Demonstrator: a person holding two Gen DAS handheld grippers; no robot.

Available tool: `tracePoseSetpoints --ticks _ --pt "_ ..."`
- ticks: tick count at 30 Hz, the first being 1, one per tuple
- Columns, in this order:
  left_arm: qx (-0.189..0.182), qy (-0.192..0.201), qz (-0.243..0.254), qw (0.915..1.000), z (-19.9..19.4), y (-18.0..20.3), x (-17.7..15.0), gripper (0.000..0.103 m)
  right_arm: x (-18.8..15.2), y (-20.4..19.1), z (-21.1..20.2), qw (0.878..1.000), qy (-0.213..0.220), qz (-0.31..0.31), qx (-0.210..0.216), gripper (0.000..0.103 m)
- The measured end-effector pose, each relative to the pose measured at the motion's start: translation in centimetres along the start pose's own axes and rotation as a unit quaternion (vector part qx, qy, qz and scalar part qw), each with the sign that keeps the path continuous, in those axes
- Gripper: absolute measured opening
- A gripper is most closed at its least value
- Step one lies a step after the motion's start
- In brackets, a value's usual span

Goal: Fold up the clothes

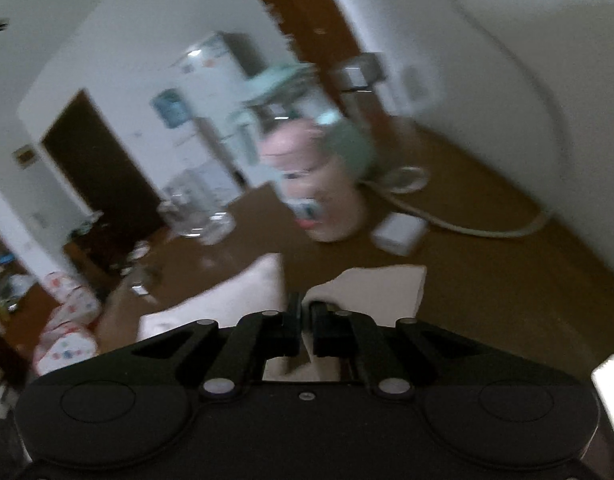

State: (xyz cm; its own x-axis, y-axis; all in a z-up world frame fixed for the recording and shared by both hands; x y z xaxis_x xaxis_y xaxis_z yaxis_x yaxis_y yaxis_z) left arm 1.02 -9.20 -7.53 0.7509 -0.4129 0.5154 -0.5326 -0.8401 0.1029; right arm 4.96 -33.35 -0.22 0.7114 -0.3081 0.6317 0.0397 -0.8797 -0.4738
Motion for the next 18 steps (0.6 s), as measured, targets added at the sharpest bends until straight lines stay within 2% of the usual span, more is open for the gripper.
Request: tracePoseSetpoints --ticks 2,4,7,9,10,12,14,16,18 --pt "0.012 0.011 -0.023 0.9996 -1.3 -1.4 -0.3 0.059 0.0 -1.6 0.6 1.0 -0.006 -0.022 0.012 0.006" --pt "0.04 0.026 -0.064 0.9968 -3.3 -4.1 -1.1 0.06 -0.3 -3.9 1.8 0.998 -0.021 -0.051 0.032 0.006" --pt "0.082 0.039 -0.132 0.9871 -5.7 -8.4 -2.8 0.062 -1.8 -7.4 3.8 0.992 -0.047 -0.102 0.054 0.006" --pt "0.106 0.042 -0.179 0.9772 -6.8 -11.0 -4.1 0.063 -3.6 -9.6 5.7 0.985 -0.074 -0.142 0.059 0.006" --pt "0.119 0.041 -0.203 0.971 -7.2 -12.3 -4.9 0.063 -5.0 -10.9 7.1 0.978 -0.096 -0.176 0.061 0.006" --pt "0.153 0.037 -0.26 0.9528 -8.4 -15.5 -7.0 0.063 -6.7 -12.2 8.4 0.968 -0.118 -0.215 0.059 0.006" --pt "0.169 0.036 -0.282 0.9438 -9.0 -16.9 -8.0 0.063 -8.6 -13.7 9.9 0.952 -0.148 -0.262 0.057 0.007" --pt "0.186 0.034 -0.309 0.9321 -9.7 -18.5 -9.4 0.063 -10.4 -14.9 10.6 0.937 -0.176 -0.294 0.065 0.017" --pt "0.196 0.033 -0.325 0.9244 -10.1 -19.4 -10.4 0.063 -10.9 -15.4 10.4 0.931 -0.186 -0.307 0.071 0.029"
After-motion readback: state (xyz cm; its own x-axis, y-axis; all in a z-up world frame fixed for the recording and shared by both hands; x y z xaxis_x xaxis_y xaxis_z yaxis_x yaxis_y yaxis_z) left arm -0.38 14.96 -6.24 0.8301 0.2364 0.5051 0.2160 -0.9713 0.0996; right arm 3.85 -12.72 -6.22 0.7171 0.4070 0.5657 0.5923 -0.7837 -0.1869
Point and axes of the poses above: each gripper's, at about its wrist camera, not at the fingertips, and z roughly the way its jaws point, y to its right, x to its top, the point moved 6 cm from there along z, roughly the way its jaws point, and after that the axes turned 10 degrees about -y, right-handed, at the moved point
